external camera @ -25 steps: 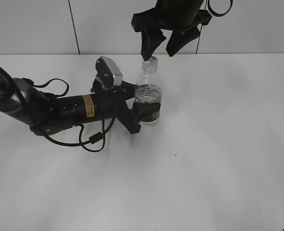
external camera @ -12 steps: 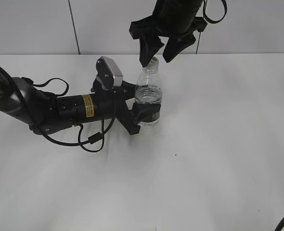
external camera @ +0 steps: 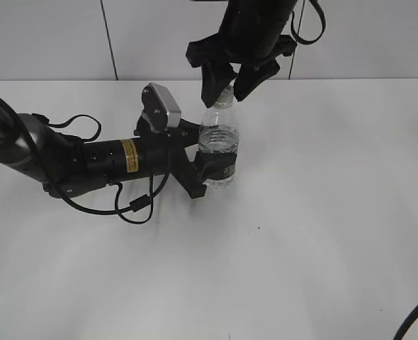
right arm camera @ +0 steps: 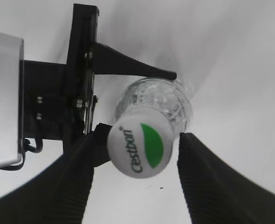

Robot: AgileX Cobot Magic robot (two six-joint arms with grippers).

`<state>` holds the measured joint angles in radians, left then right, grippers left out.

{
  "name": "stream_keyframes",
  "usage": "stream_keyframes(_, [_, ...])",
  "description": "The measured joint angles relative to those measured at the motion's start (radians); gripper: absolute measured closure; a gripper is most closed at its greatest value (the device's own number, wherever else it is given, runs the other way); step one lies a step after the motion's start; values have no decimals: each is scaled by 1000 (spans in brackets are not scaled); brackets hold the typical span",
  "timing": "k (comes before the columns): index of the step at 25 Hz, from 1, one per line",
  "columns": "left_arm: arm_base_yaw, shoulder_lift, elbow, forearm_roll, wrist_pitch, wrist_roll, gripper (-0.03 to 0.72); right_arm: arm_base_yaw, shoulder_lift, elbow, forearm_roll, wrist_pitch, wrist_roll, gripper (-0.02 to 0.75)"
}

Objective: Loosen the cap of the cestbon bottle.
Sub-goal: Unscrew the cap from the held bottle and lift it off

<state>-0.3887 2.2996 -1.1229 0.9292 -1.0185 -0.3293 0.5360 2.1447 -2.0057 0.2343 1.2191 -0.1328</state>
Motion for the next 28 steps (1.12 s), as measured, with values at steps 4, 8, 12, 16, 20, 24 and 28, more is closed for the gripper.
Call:
stream_keyframes(4, [1,0,-2,2,1,0,271,1,9,0,3,0,-1,318])
stream_keyframes(8, [1,0,-2,2,1,0,271,1,9,0,3,0,-3,354])
stream_keyframes(12, [1,0,-2,3,1,0,271,1,9,0,2,0,-3,361])
stream_keyframes(16, [1,0,-2,3,1,0,271,1,9,0,2,0,-3,362])
stream_keyframes(20, [1,0,-2,3,1,0,271,1,9,0,-5,0,-17,409])
stream_keyframes(24, [1,0,-2,3,1,0,271,1,8,0,-7,0,-75,428])
stream_keyframes(28, [1,0,-2,4,1,0,272,1,8,0,-8,1,-218,428])
